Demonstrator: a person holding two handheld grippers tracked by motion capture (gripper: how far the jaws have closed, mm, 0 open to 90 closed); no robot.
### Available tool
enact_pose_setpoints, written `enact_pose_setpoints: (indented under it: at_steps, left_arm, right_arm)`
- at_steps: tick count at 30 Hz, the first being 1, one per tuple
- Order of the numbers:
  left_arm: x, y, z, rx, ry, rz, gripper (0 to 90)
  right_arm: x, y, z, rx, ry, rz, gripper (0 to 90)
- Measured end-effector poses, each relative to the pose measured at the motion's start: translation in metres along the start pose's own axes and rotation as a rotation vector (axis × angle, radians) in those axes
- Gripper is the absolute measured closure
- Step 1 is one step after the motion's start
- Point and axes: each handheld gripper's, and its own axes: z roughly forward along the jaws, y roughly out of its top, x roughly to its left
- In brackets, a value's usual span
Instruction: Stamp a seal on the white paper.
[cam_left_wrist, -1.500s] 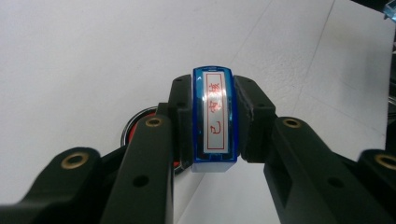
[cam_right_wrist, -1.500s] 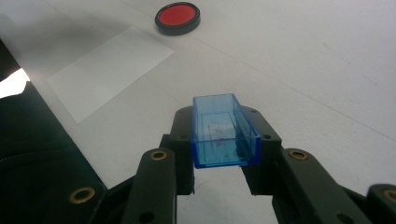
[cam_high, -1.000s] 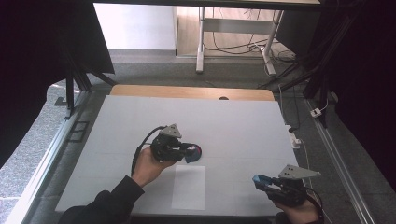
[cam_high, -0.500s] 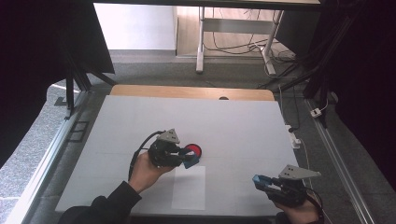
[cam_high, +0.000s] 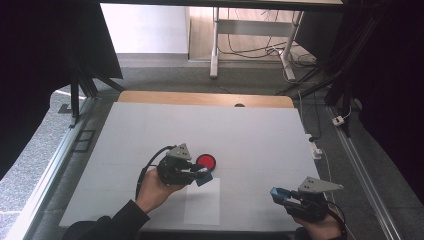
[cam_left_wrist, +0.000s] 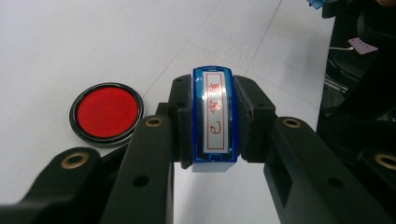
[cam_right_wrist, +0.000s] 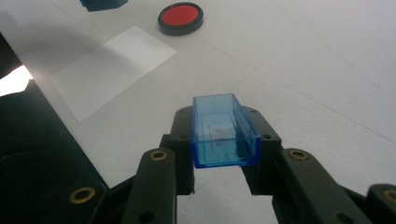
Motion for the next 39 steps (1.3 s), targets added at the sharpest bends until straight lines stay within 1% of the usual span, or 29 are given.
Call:
enact_pose_setpoints:
  at_steps: [13, 18, 21, 25, 31, 35, 39]
  left_arm:
    - [-0.003, -0.009, 0.003, 0.006, 0.008, -0.011, 70.6]
    - [-0.005, -0.012, 0.005, 0.009, 0.011, -0.009, 70.6]
    - [-0.006, -0.014, 0.007, 0.012, 0.018, 0.001, 70.6]
    - [-0.007, -0.015, 0.009, 0.012, 0.021, 0.005, 70.6]
    - [-0.006, -0.018, 0.014, 0.028, 0.027, -0.003, 70.7]
    - [-0.003, -0.021, 0.017, 0.033, 0.030, -0.015, 70.6]
    - [0.000, -0.024, 0.022, 0.051, 0.034, -0.017, 70.6]
  right_arm:
    - [0.000, 0.000, 0.000, 0.006, 0.000, -0.005, 68.5]
    - [0.000, 0.000, 0.000, 0.005, -0.001, -0.005, 68.4]
    - [0.001, 0.000, 0.000, 0.007, 0.000, -0.004, 68.4]
    - [0.001, 0.000, 0.000, 0.007, 0.006, -0.006, 68.4]
    - [0.001, 0.000, 0.001, 0.004, 0.007, -0.006, 68.4]
    - [0.001, 0.000, 0.000, 0.009, 0.002, -0.008, 68.4]
    - [0.001, 0.000, 0.000, 0.009, 0.003, -0.007, 68.4]
